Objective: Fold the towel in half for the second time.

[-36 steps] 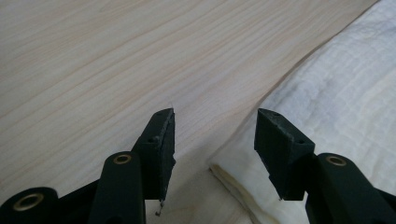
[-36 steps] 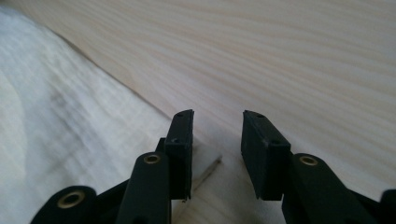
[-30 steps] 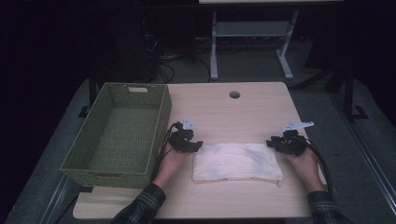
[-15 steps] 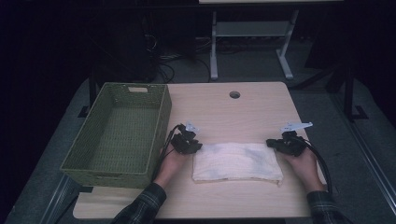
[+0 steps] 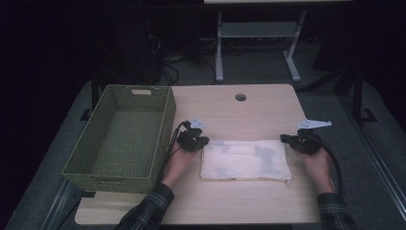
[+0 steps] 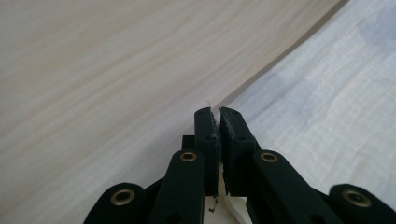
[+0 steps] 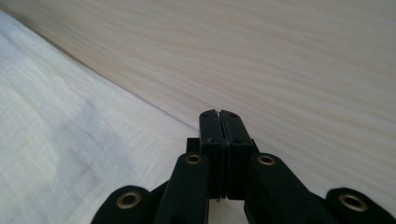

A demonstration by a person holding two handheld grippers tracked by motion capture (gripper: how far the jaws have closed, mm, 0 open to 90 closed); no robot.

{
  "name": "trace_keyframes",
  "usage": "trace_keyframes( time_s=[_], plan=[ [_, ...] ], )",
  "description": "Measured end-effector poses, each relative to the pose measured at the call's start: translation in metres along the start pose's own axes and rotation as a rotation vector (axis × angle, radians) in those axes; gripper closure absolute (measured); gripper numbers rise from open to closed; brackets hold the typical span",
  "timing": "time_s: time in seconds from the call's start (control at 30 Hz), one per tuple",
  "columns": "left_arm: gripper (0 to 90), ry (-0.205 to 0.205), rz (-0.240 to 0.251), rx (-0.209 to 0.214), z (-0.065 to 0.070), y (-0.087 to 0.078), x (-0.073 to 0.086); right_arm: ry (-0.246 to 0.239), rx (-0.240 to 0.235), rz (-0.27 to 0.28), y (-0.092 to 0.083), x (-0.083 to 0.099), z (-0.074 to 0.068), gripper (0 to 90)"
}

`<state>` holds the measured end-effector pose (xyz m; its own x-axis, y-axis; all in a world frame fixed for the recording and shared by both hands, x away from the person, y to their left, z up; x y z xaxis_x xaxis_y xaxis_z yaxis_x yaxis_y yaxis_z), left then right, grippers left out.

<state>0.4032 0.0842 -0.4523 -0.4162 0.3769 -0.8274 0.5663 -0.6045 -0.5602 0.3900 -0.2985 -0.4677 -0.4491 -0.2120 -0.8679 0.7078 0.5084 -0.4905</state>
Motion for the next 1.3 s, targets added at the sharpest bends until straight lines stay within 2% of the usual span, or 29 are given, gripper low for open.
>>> trace_keyframes(
  time_s=[0.2, 0.7, 0.9, 1.07, 1.23, 1.3],
  plan=[
    [85.8, -0.003, 0.055, -0.029, -0.005, -0.004, -0.008, -0.003, 0.003, 0.048, -0.005, -0.012, 0.001, 89.0],
    [85.9, -0.008, 0.084, 0.012, 0.005, -0.028, -0.011, 0.006, -0.029, 0.078, -0.023, -0.013, -0.009, 88.9],
    [85.8, 0.007, 0.079, 0.023, 0.011, -0.035, -0.006, -0.004, -0.047, 0.083, -0.029, -0.008, -0.014, 88.9],
    [85.8, 0.022, 0.05, 0.044, 0.019, -0.041, 0.002, -0.008, -0.061, 0.079, -0.034, -0.001, -0.018, 88.9],
    [85.8, 0.026, 0.038, 0.06, 0.025, -0.043, 0.007, -0.023, -0.062, 0.057, -0.039, 0.007, -0.024, 88.8],
    [85.8, 0.049, 0.023, 0.061, 0.026, -0.044, 0.008, -0.025, -0.065, 0.059, -0.041, 0.009, -0.026, 88.8]
  ],
)
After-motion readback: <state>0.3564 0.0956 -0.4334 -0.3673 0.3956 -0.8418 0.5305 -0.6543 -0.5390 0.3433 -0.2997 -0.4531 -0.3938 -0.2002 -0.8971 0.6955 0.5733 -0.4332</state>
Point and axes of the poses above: each handheld gripper's, and its own axes: y roughly forward along the jaws, x roughly out of its underside, z roughly to its right, the point moved 2 cm from there along y, roughly forward along the jaws, and after that the axes turned 10 degrees about z, right-handed, at the moved point
